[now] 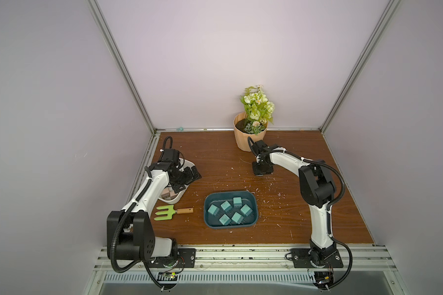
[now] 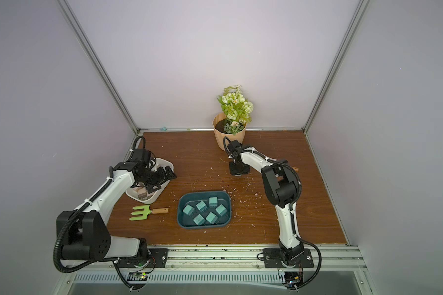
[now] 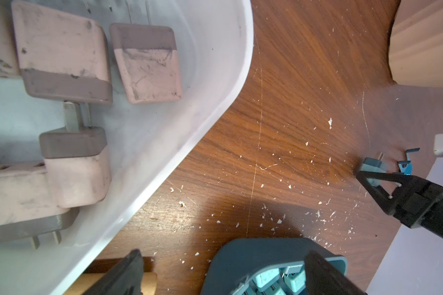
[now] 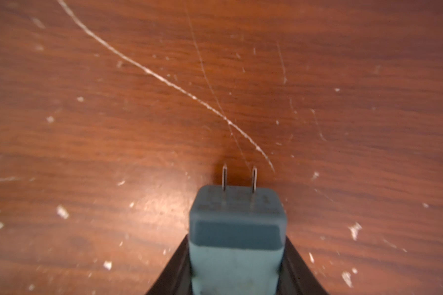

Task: Place the plugs by color into the storage box
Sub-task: Pick up the plug from the center of the board, then place the plug in the storage box.

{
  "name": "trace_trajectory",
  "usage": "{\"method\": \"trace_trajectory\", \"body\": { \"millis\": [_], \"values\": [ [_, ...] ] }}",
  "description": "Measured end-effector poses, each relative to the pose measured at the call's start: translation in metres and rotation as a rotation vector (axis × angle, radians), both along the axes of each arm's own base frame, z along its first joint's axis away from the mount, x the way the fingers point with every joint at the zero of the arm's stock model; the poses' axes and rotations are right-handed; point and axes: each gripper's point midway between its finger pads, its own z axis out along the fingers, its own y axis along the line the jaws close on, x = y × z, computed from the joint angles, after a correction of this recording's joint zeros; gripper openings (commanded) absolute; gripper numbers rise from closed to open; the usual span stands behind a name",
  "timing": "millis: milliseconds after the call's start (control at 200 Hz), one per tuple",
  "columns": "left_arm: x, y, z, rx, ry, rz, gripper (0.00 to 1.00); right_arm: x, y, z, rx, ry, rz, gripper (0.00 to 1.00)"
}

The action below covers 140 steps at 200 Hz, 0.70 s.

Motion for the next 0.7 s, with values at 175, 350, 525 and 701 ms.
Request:
{"method": "trace_trajectory", "body": {
  "millis": [175,350,525,701],
  "values": [
    [0.002,0.000,0.001,0.000,-0.008,0.000,0.99,-0.020,0.007,0.045,0.034,-0.062,0.049,0.35],
    [0.003,0.000,0.001,0.000,-0.015,0.000,0.99,-0.063,0.033,0.076,0.089,-0.089,0.139,0.34],
    [0.005,0.000,0.001,-0.001,-0.019,0.000,0.99,-0.118,0.078,0.078,0.123,-0.059,0.271,0.34],
    [0.006,0.000,-0.001,-0.001,-0.014,0.000,0.99,-0.169,0.111,0.071,0.128,-0.008,0.385,0.33]
  ]
}}
